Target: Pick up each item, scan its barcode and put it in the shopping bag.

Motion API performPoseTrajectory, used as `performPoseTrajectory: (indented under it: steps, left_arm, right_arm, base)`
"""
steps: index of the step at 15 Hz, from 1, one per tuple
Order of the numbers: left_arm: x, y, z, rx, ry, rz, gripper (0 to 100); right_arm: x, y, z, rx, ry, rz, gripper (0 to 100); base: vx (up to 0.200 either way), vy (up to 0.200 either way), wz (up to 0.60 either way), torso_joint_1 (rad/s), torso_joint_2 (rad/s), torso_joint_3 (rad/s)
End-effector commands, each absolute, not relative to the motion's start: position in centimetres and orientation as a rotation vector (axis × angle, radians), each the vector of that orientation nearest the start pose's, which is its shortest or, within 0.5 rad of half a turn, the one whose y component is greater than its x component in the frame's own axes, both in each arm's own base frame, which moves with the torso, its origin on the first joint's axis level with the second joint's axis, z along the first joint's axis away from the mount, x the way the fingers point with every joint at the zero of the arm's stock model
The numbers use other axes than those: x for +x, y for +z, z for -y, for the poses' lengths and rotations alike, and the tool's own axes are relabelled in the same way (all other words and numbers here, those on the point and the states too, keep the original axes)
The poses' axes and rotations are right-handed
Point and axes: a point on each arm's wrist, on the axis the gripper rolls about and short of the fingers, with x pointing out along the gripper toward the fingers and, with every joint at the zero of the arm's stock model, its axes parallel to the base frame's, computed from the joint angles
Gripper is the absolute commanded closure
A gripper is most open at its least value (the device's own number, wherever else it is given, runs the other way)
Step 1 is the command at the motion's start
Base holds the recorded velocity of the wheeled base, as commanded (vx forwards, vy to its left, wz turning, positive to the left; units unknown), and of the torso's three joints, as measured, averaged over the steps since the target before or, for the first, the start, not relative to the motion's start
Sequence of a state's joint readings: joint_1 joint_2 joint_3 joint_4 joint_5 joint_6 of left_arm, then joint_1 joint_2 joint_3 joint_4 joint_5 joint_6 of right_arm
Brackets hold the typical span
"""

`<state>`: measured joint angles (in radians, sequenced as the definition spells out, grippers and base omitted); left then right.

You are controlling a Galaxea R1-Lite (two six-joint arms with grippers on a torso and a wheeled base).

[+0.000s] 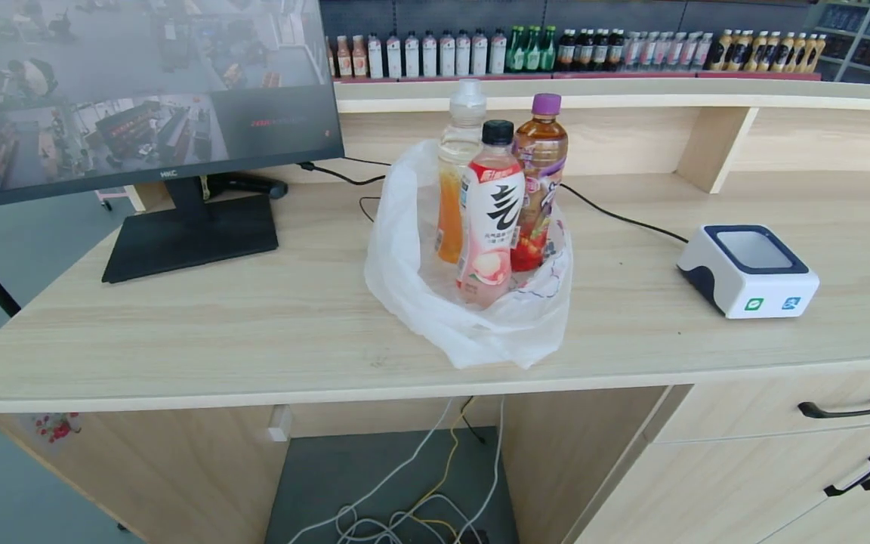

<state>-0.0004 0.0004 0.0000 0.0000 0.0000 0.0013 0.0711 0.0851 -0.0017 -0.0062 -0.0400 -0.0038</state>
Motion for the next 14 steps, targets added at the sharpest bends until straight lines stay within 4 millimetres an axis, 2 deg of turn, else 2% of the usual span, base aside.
performPoseTrajectory:
  steps: [1, 14]
  left_arm:
    - [-2.28, 7.55, 0.0, 0.0, 0.0, 0.0, 0]
    - [-2.28, 7.55, 0.0, -0.005, 0.0, 0.0, 0]
  right_arm:
    - [-1.58, 7.83, 0.2, -0.008, 0.031, -0.083, 0]
    - [-1.58, 7.83, 0.2, -0.008, 0.031, -0.083, 0]
  base:
    - [0.0, -0.2, 0.0, 0.002, 0.0, 0.002]
    - [0.0, -0.2, 0.0, 0.003, 0.0, 0.002]
